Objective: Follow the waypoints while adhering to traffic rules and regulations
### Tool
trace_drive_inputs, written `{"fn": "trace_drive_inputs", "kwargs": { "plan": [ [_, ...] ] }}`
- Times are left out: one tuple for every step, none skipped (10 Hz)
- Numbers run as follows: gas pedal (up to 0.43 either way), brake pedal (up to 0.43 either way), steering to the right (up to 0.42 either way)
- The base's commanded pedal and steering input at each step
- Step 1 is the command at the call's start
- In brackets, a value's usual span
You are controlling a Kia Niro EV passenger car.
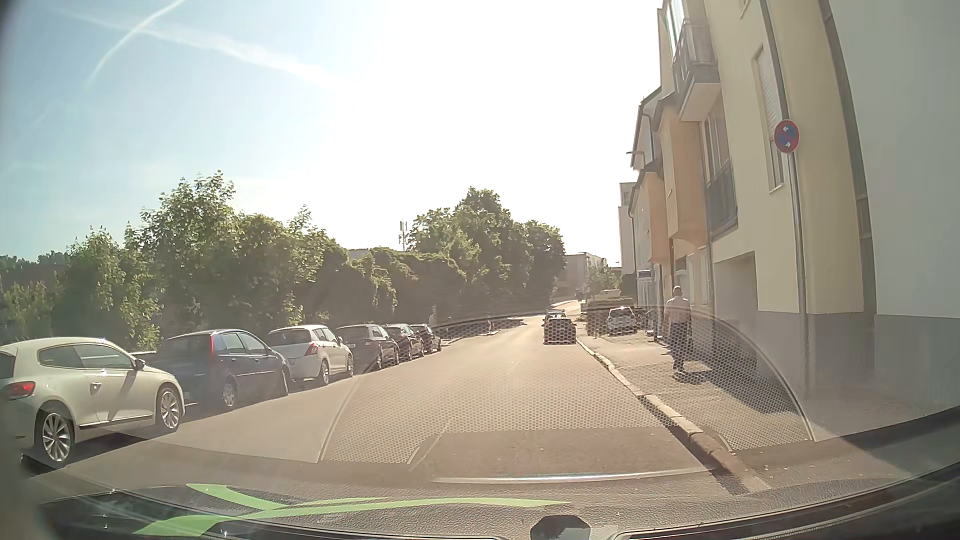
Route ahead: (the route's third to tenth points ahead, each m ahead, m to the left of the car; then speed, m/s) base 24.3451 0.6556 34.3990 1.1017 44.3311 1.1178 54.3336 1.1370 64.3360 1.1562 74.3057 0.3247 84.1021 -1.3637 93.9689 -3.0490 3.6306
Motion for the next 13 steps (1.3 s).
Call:
{"fn": "trace_drive_inputs", "kwargs": {
  "plan": [
    [0.000, 0.073, 0.011],
    [0.000, 0.073, 0.015],
    [0.000, 0.073, 0.018],
    [0.000, 0.073, 0.023],
    [0.000, 0.073, 0.026],
    [0.000, 0.073, 0.029],
    [0.000, 0.073, 0.030],
    [0.000, 0.073, 0.031],
    [0.000, 0.073, 0.031],
    [0.000, 0.079, 0.031],
    [0.000, 0.079, 0.031],
    [0.000, 0.085, 0.031],
    [0.000, 0.085, 0.031]
  ]
}}
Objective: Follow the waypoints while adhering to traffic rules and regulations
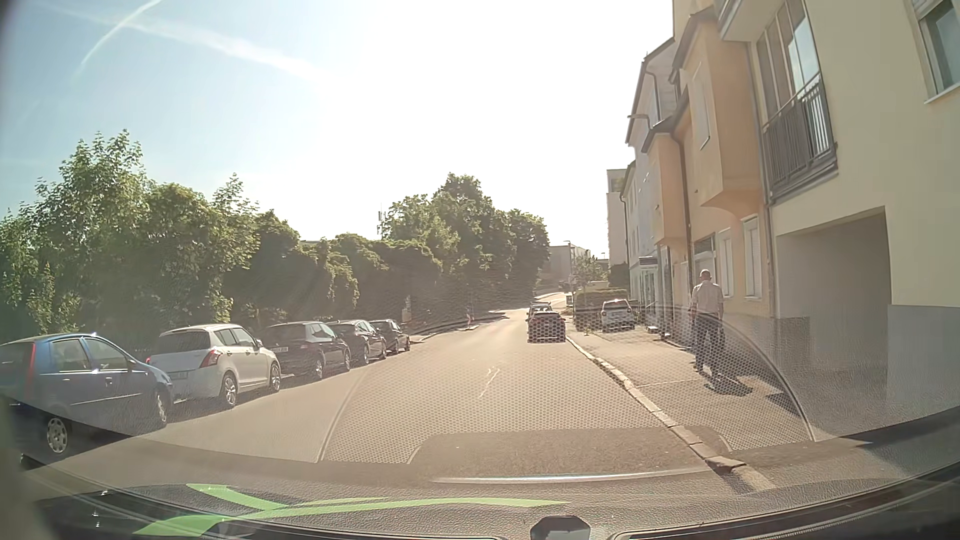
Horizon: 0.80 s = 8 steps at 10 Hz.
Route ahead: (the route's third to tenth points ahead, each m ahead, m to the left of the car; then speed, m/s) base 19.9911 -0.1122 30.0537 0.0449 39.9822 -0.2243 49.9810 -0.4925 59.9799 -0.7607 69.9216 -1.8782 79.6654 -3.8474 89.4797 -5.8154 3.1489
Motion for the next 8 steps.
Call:
{"fn": "trace_drive_inputs", "kwargs": {
  "plan": [
    [0.000, 0.085, 0.031],
    [0.000, 0.085, 0.031],
    [0.000, 0.091, 0.032],
    [0.000, 0.091, 0.032],
    [0.000, 0.091, 0.032],
    [0.000, 0.091, 0.032],
    [0.000, 0.098, 0.032],
    [0.000, 0.104, 0.029]
  ]
}}
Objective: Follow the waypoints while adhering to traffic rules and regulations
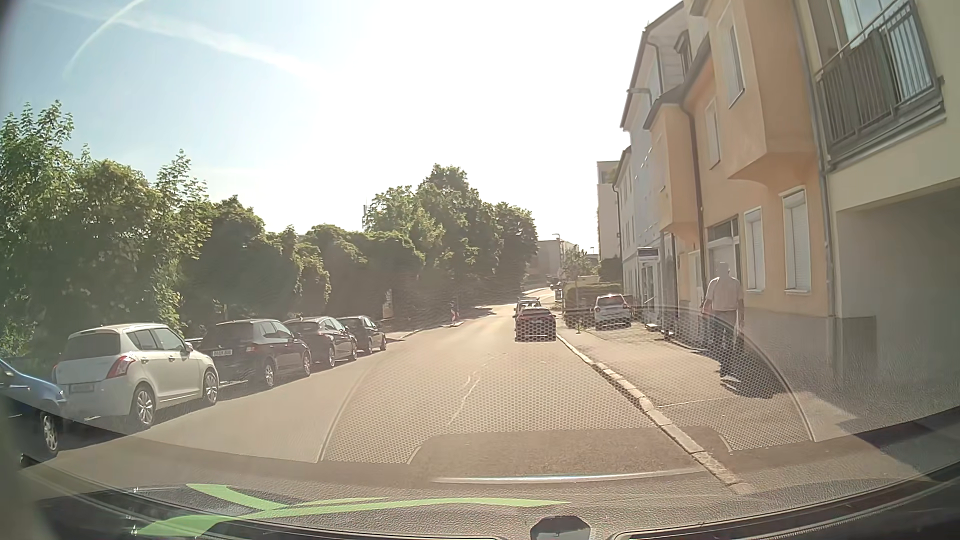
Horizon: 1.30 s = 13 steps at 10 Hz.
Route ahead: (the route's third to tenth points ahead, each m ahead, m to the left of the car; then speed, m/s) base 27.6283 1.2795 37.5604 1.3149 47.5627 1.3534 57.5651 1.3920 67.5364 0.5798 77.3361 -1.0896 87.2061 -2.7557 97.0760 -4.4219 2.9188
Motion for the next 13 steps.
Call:
{"fn": "trace_drive_inputs", "kwargs": {
  "plan": [
    [0.000, 0.110, 0.023],
    [0.000, 0.116, 0.020],
    [0.000, 0.116, 0.020],
    [0.000, 0.116, 0.020],
    [0.000, 0.110, 0.019],
    [0.000, 0.091, 0.019],
    [0.000, 0.091, 0.018],
    [0.000, 0.091, 0.018],
    [0.000, 0.091, 0.017],
    [0.000, 0.085, 0.016],
    [0.000, 0.079, 0.015],
    [0.000, 0.073, 0.013],
    [0.000, 0.067, 0.012]
  ]
}}
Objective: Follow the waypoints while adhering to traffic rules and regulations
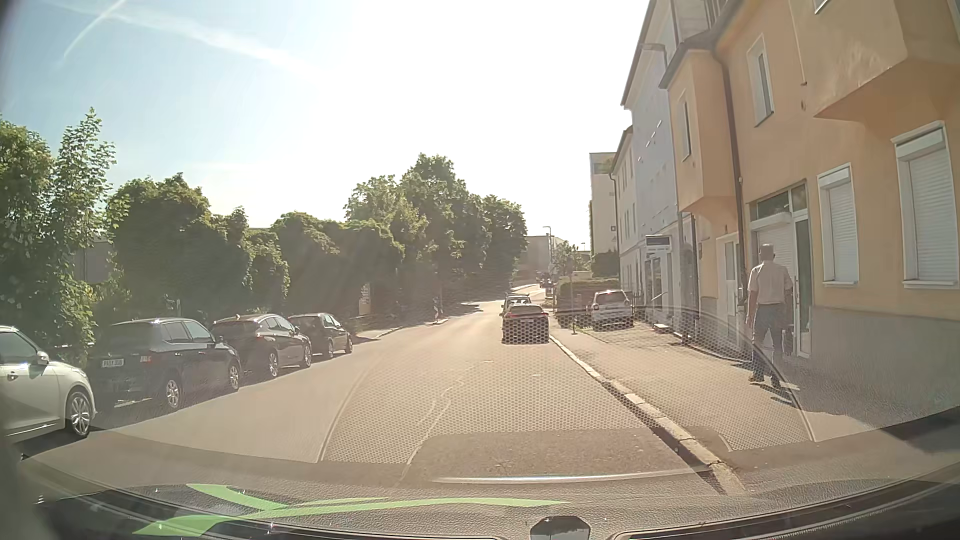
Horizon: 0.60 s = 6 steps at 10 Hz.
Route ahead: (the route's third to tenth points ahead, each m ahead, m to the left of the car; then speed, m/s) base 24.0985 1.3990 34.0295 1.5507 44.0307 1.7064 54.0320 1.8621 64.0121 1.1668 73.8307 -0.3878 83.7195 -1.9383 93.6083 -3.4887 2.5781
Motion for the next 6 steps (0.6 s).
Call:
{"fn": "trace_drive_inputs", "kwargs": {
  "plan": [
    [0.000, 0.067, 0.012],
    [0.000, 0.049, 0.012],
    [0.000, 0.024, 0.012],
    [0.000, 0.006, 0.012],
    [0.000, 0.000, 0.011],
    [0.000, 0.000, 0.011]
  ]
}}
